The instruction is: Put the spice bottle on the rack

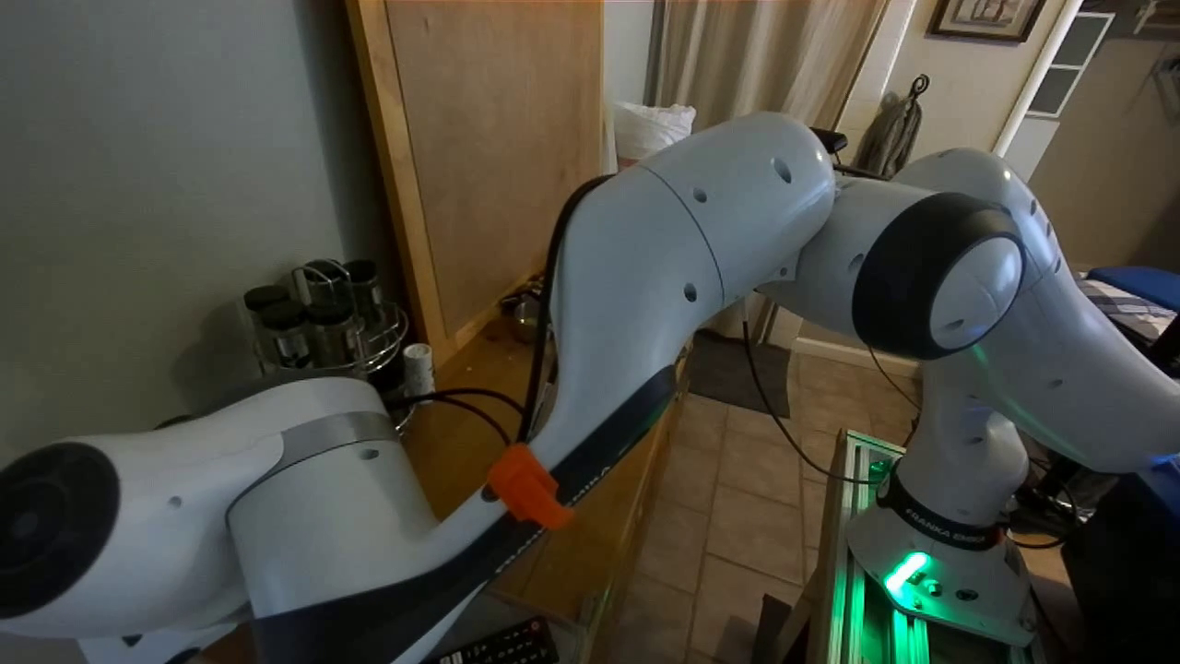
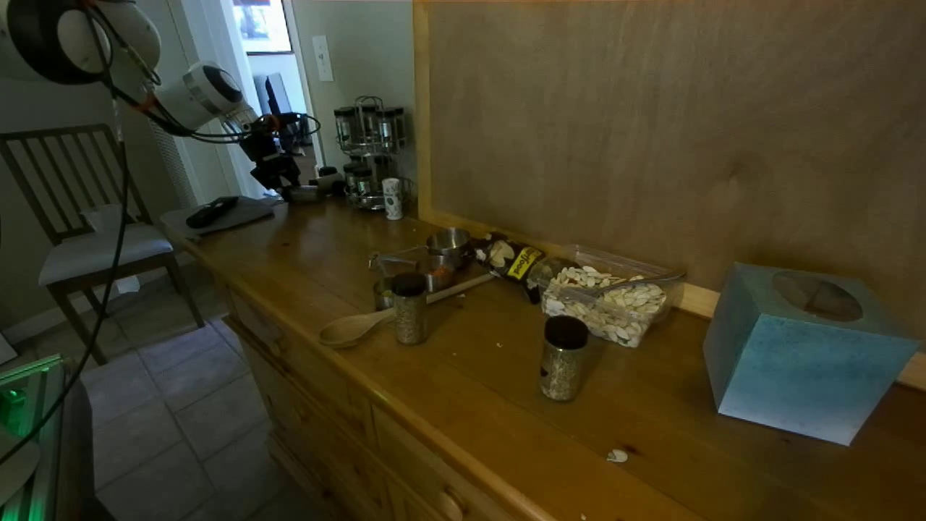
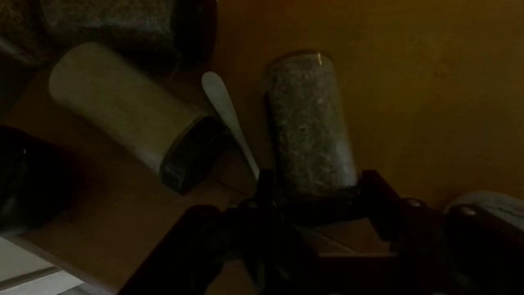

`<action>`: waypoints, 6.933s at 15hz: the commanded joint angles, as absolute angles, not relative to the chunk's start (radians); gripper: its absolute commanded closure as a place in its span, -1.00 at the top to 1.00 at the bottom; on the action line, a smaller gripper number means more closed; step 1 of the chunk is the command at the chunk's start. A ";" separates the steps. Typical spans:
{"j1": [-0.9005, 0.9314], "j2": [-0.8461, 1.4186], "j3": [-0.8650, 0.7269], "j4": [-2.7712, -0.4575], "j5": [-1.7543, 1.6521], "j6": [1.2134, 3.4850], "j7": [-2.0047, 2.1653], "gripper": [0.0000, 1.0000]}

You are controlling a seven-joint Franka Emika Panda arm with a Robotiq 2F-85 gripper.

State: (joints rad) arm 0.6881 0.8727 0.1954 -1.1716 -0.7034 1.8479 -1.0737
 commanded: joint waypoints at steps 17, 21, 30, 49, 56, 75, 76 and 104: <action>0.483 0.490 0.318 -1.339 -0.118 1.764 -0.844 -0.50; 0.414 0.349 0.346 -1.524 0.074 1.937 -0.817 -0.50; 0.309 0.094 0.379 -1.942 0.420 2.411 -0.776 -0.50; 0.279 -0.027 0.310 -2.177 0.694 2.784 -0.729 -0.50; 0.254 -0.107 0.267 -2.285 0.910 2.980 -0.757 -0.50; 0.325 -0.075 0.229 -2.266 0.998 3.324 -0.762 -0.50; 0.327 -0.065 0.224 -2.256 0.995 3.325 -0.763 -0.50; 0.218 0.225 0.218 -2.224 0.272 3.555 -0.197 -0.50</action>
State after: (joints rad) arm 0.2059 0.2151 0.2470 -2.2049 0.4025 3.5067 -0.3198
